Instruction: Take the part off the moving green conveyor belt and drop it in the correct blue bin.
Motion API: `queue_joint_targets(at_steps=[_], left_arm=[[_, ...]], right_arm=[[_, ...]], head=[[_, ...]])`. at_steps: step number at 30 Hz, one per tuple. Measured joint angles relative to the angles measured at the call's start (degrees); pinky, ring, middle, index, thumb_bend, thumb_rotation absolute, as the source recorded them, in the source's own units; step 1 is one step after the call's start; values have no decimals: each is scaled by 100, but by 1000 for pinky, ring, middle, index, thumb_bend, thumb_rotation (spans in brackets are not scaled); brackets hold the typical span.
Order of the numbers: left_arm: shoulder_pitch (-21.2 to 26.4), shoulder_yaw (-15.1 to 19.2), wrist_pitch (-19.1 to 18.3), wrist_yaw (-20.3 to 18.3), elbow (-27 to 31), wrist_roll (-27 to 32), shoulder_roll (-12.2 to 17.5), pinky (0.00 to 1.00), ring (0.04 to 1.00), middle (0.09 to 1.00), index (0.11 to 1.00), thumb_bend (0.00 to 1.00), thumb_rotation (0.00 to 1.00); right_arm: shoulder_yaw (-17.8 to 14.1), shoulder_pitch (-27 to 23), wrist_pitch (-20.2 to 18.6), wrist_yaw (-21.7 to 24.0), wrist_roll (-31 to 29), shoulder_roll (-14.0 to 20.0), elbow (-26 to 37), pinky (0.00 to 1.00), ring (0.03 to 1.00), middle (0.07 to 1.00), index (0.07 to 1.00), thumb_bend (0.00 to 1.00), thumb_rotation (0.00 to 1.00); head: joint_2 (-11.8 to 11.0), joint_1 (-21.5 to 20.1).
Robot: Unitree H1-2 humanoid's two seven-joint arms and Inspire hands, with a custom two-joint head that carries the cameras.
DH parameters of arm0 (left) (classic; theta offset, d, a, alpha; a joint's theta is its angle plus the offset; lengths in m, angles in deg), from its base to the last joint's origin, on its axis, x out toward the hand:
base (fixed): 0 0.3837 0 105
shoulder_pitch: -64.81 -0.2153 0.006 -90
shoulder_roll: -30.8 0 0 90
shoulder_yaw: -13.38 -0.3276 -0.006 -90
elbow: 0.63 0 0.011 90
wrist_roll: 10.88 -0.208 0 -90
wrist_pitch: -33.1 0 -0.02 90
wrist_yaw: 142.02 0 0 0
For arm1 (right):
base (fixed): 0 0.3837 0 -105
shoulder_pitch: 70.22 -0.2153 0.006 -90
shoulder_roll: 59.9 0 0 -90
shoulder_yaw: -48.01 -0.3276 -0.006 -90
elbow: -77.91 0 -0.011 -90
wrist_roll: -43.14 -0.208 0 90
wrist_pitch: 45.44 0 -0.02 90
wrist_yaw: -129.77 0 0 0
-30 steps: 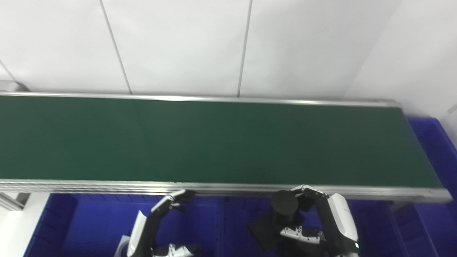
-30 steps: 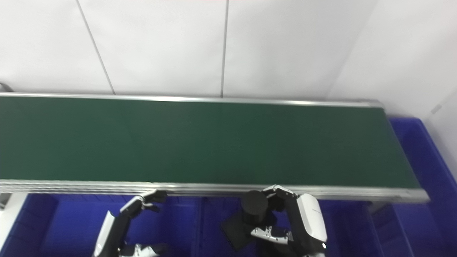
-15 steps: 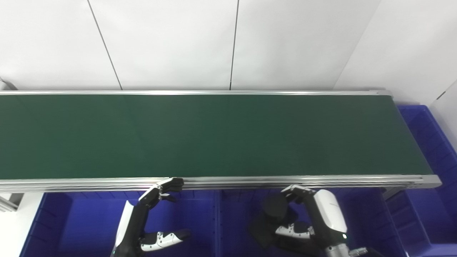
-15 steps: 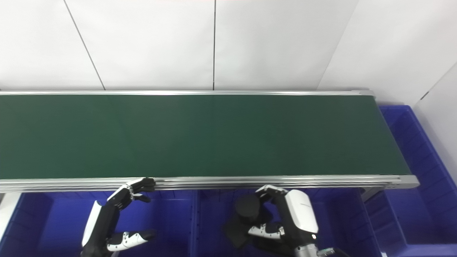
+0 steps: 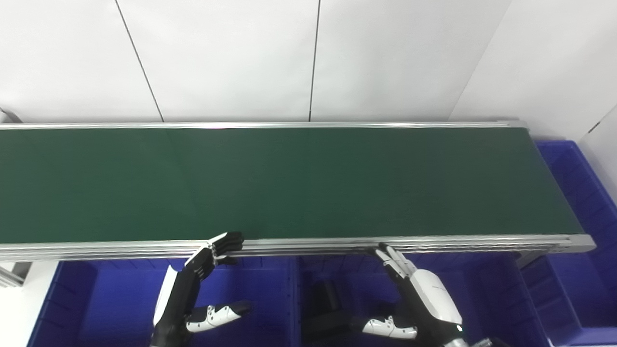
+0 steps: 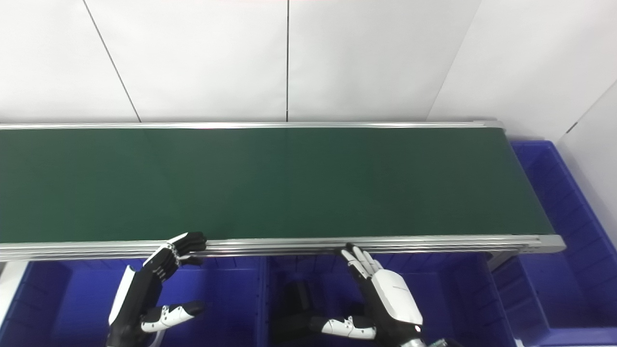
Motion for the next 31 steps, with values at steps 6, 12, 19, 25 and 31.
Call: queue_joint_targets(at_steps=[6,12,19,25,31], left_arm=[[-78,193,0,-162,71,0,-70,625,738,766,766,908,551],[-158,240,0,-210,148,-4,-131,615,731,759,757,911,551],[-178,259,0,-287,150,-16,-137,617,728,755,752,911,553],[-225,276,1,-318,157,-63,-159,611,723,752,753,908,554],[-224,272,0,-318,157,-113,-159,609,721,750,751,925,550]], right_arm=[[-56,229,814,-953,-235,-423,9,822,905,939,952,890,798],[137,500,1297,-973,-1395,-781,136,763,876,931,946,876,673],[343,482,1640,-495,-2721,-773,56,696,827,896,924,928,538],[296,489,1639,-244,-2876,-754,23,695,807,873,921,923,499],[219,520,1583,-19,-2860,-749,40,717,819,875,928,908,513]], head=[[35,0],[97,18],[132,105],[123,114],[114,158]])
